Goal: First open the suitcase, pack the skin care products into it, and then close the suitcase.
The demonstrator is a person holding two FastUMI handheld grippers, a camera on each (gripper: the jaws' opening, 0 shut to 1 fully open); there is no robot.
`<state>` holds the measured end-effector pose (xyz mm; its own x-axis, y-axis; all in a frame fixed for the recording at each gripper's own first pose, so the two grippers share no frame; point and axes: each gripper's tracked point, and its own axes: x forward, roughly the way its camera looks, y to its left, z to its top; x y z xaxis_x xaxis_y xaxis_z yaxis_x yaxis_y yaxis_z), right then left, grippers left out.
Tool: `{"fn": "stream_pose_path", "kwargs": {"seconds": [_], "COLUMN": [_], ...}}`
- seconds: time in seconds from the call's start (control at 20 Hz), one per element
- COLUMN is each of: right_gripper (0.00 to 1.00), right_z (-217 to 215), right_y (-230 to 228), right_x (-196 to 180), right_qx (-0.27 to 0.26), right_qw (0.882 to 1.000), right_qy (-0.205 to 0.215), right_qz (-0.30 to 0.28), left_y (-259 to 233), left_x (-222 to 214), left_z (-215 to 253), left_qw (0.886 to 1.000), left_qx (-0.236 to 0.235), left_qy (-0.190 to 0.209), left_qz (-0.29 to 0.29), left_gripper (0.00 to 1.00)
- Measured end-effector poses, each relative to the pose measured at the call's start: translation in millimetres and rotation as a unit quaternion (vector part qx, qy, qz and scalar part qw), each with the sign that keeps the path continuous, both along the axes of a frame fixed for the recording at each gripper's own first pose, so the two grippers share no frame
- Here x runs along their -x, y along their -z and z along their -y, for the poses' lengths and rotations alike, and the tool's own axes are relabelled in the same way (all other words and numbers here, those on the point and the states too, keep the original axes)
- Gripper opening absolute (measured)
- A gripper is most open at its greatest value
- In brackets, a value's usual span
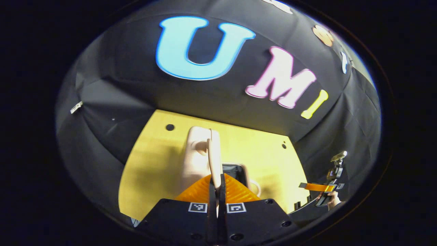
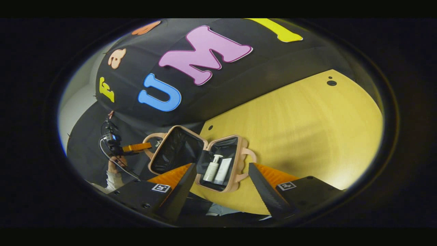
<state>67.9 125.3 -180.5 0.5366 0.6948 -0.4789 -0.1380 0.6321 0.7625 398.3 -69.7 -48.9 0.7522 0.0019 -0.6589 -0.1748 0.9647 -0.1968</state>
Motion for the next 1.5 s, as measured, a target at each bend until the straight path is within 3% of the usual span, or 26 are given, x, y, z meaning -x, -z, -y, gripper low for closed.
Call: {"fn": "stream_pose_path", "kwargs": {"seconds": [0.2,0.25,0.45,0.8,1.15,1.35,1.4,1.45,1.5], "right_gripper": [0.97,0.97,0.97,0.96,0.97,0.97,0.97,0.97,0.97], "right_z": [32.1,39.7,67.9,116.4,129.0,117.4,115.7,113.4,111.9], "right_y": [1.3,1.4,-9.2,-12.0,-6.8,-9.5,-10.8,-13.5,-16.6], "right_x": [-4.1,-7.0,-11.0,2.3,8.0,8.4,8.5,6.8,7.4], "right_qx": [0.005,0.008,0.008,0.025,0.051,0.05,0.048,0.046,0.044], "right_qw": [1.0,1.0,0.999,0.997,0.996,0.997,0.997,0.997,0.997], "right_qy": [0.01,0.015,0.036,0.066,0.07,0.06,0.06,0.061,0.061], "right_qz": [0.003,0.006,0.021,0.022,0.024,0.026,0.026,0.027,0.028], "left_y": [39.4,53.8,125.2,225.3,249.1,245.9,237.8,225.6,211.1], "left_x": [-29.0,-31.4,-45.6,-55.6,-55.1,-55.9,-53.8,-54.5,-56.4], "left_z": [83.5,99.3,159.2,197.7,208.7,217.4,217.1,212.8,212.4], "left_qw": [0.998,0.998,0.994,0.984,0.972,0.976,0.979,0.983,0.985], "left_qx": [0.047,0.051,0.027,0.014,-0.06,-0.025,-0.025,-0.034,-0.046], "left_qy": [0.028,0.036,0.082,0.098,0.145,0.135,0.127,0.123,0.122], "left_qz": [-0.01,-0.019,-0.067,-0.149,-0.175,-0.167,-0.155,-0.135,-0.111], "left_gripper": [0.02,0.06,0.06,0.06,0.09,0.24,0.31,0.48,0.55]}}
